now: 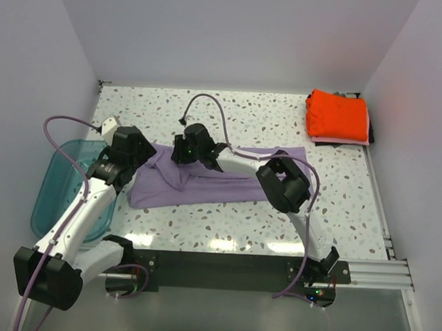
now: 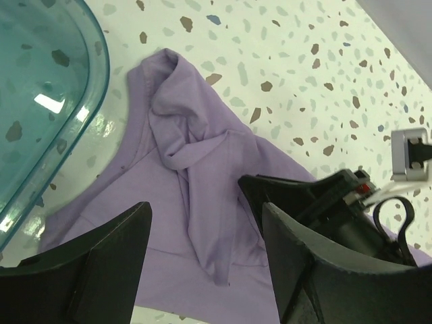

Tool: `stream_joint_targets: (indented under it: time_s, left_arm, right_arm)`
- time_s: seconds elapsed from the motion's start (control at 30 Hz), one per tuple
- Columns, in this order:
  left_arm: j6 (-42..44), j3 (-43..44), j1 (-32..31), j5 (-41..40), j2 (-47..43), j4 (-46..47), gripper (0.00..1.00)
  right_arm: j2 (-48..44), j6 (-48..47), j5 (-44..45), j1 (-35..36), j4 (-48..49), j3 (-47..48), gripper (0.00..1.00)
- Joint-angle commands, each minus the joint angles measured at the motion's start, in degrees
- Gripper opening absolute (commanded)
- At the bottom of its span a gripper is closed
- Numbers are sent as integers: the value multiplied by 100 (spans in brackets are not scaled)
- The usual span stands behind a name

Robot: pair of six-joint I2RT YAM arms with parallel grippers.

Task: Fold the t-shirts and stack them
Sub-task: Fold the tshirt

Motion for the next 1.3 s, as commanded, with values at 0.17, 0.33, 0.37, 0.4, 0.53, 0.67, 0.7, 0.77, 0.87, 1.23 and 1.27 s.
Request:
stream_joint_targets:
  time_s: [0.17, 0.33, 0.37, 0.4, 0.53, 0.67, 0.7, 0.77, 0.87, 1.23, 1.27]
  left_arm:
    - [631, 91, 44, 292, -255, 124, 72]
    - [693, 82, 44, 362, -308, 185, 72]
    - [702, 91, 44, 362, -300, 185, 72]
    - [710, 91, 44, 362, -317, 185, 72]
    - [719, 91, 53, 336, -291, 185, 72]
    - [737, 73, 53, 345, -282, 194, 72]
    - [737, 73, 62, 345, -291, 194, 72]
    - [737, 56, 62, 327, -291, 194, 72]
    - [746, 47, 71, 327, -291, 194, 72]
    - [772, 38, 97, 327, -299, 221, 73]
    - [772, 20, 97, 327, -308, 229, 73]
  right_arm:
    - [371, -4, 221, 45, 161, 821, 37]
    - [521, -39, 187, 45, 73, 997, 37]
    - [591, -39, 152, 53, 73, 1023, 37]
    - [617, -39, 99, 45, 47, 1075, 37]
    - [697, -31, 116, 62, 3, 1102, 37]
    - [697, -31, 99, 62, 20, 1076, 36]
    - [705, -39, 81, 54, 29, 1076, 36]
    - [697, -22, 29, 71, 38, 1076, 36]
    - [688, 13, -103, 80, 64, 1067, 36]
    - [583, 207, -420, 89, 178, 962, 24]
    - [565, 224, -446, 89, 178, 962, 20]
